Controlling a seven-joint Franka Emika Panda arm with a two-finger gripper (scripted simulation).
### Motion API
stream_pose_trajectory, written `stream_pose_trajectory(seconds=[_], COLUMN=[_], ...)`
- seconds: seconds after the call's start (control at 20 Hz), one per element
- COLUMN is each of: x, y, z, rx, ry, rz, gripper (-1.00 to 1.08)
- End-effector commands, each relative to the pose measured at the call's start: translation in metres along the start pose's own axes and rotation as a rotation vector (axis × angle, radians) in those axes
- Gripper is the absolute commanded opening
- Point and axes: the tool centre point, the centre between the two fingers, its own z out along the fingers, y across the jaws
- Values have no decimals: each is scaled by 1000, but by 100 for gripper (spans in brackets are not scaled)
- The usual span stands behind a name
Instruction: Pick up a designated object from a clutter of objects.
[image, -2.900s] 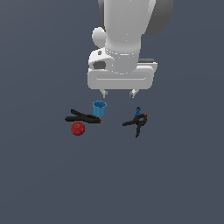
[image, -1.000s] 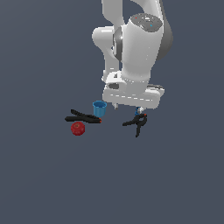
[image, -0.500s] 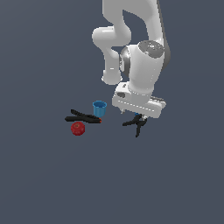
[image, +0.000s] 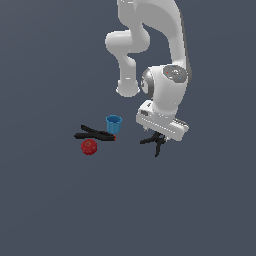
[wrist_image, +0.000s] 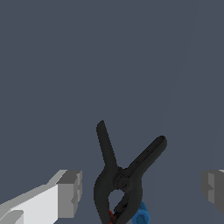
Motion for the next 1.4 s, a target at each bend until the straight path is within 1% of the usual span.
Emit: stream_pose_trajectory(seconds=[0.0, 0.35, 0.65, 0.95, 1.35], x=[-10, -37, -52, -59, -59], y=[-2, -4, -4, -4, -4], z=[13, 44, 59, 66, 73], rx=[1, 3, 4, 4, 3], ry=[-3, -13, -19, -21, -22], rz=[49, 166, 230, 259, 258], gripper=[100, 100, 100, 100, 100])
